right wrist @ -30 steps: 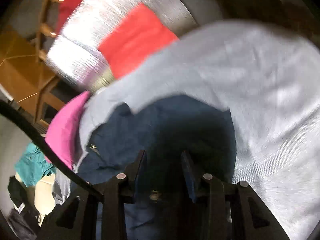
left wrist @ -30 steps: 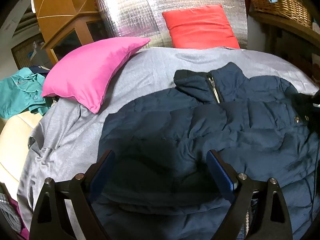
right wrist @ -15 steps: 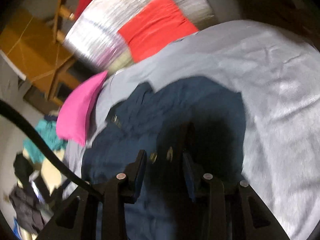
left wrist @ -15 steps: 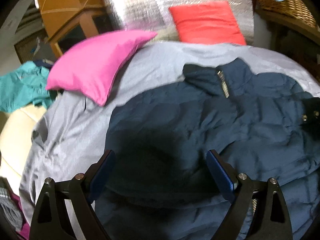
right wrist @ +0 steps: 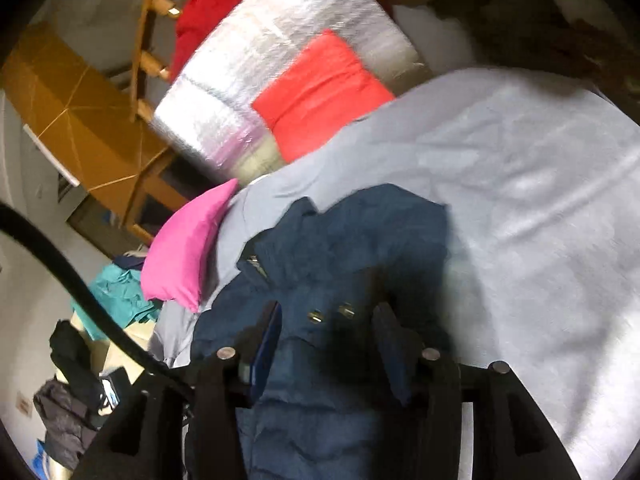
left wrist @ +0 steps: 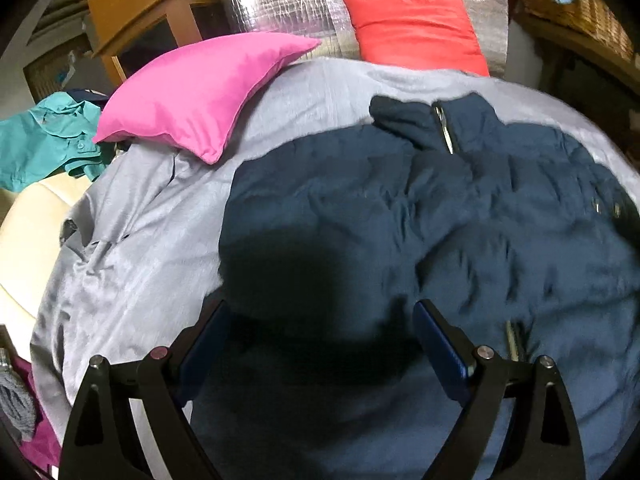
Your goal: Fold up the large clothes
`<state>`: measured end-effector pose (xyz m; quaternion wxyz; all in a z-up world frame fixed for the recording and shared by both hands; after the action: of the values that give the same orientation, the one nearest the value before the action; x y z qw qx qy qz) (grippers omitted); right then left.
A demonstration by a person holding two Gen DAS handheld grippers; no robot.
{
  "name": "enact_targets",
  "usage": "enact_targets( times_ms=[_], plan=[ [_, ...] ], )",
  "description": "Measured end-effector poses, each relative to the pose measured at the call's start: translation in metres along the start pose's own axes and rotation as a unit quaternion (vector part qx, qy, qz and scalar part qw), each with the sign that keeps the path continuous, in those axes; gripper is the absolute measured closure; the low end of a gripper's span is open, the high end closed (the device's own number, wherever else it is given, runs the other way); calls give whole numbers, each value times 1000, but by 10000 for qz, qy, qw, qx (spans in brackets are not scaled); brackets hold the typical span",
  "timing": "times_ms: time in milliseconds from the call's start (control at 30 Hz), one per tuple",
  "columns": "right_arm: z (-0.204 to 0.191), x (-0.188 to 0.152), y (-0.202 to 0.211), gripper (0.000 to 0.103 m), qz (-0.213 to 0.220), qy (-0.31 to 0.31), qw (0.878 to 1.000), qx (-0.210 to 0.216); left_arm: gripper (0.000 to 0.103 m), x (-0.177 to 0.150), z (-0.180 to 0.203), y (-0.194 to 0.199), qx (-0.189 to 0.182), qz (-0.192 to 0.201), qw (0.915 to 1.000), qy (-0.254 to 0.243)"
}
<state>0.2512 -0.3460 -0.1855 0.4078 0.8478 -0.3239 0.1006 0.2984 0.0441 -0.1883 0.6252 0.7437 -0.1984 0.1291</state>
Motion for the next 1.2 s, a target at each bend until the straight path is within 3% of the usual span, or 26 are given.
enact_targets(
  times_ms=[133,300,400,500,567,600,700,800,833,900,967,1067,1200],
  plan=[
    [26,-8,5,51,-138,-491,9986,107,11,-13,-5,-7,76,-179,9998,2],
    [15,-19,-29,51,-639,-182,9978,29,11,-10,-21,-11,-148,-232,9985,470],
    [11,-18,-45,52,-715,1,9968,-345,11,-3,-23,-12,-311,-214,9973,635],
    [15,-23,-74,60,-1051,65,9925,-613,11,3,-18,-14,-259,-175,9980,545],
    [8,-22,-82,77,-1057,423,9890,-941,11,7,-13,-16,-202,-167,9986,450],
    [5,-21,-81,88,-1007,577,9872,-1094,11,9,-12,-17,-174,-163,9988,419],
    [-6,-8,-65,95,-534,726,9903,-1057,11,14,-10,-17,-170,-131,9989,427],
    [-9,11,-51,95,29,716,9922,-1015,11,19,-11,-17,-295,-99,9982,507],
    [-5,16,-56,95,43,619,9929,-1014,11,20,-10,-18,-319,-112,9981,523],
    [12,20,-75,95,-182,377,9924,-1156,11,21,-8,-25,-325,-214,9980,506],
    [30,16,-101,95,-694,101,9913,-1112,11,19,-6,-35,-262,-401,9980,414],
    [34,18,-93,90,-753,-201,9927,-919,11,18,-10,-36,-229,-421,9980,415],
    [25,17,-50,62,-403,-198,9971,-611,11,16,-23,-18,-222,-153,9983,526]
  ],
)
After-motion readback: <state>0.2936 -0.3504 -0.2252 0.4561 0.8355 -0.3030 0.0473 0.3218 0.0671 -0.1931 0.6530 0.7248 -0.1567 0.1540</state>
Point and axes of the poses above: each gripper's, at about its wrist camera, not at the fingertips, and y roughly against the way its jaws point, z to its right, x to its top, the point moved 6 cm from there along -y, roughly the way its jaws point, and after that the axes turned 11 degrees about -z, right-handed, at the moved point
